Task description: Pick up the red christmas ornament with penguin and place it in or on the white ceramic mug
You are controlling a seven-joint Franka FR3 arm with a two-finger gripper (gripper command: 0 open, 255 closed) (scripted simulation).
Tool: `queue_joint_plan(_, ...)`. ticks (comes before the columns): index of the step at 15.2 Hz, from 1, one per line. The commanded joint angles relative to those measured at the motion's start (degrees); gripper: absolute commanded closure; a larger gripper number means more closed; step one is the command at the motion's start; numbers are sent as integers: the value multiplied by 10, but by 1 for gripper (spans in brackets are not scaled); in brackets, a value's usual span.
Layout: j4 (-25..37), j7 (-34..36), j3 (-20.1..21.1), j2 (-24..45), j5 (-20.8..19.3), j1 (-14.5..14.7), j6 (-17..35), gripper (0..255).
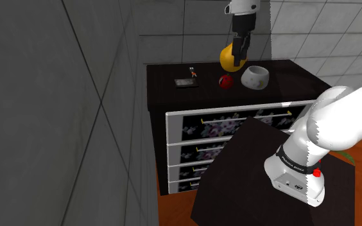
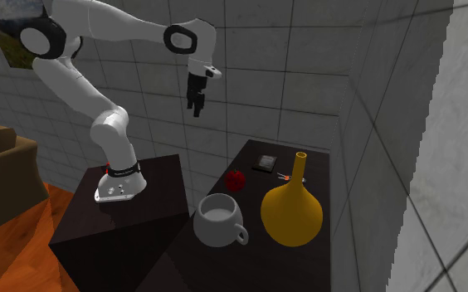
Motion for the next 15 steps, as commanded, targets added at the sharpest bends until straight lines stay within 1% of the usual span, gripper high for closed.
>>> queue_joint_plan(1,20,-22,-11,43,-18,-4,5,0)
queue_joint_plan(8,92,-90,-43,198,-71,-20,35,0)
queue_joint_plan(15,193,-149,-64,360,-113,-38,50,0)
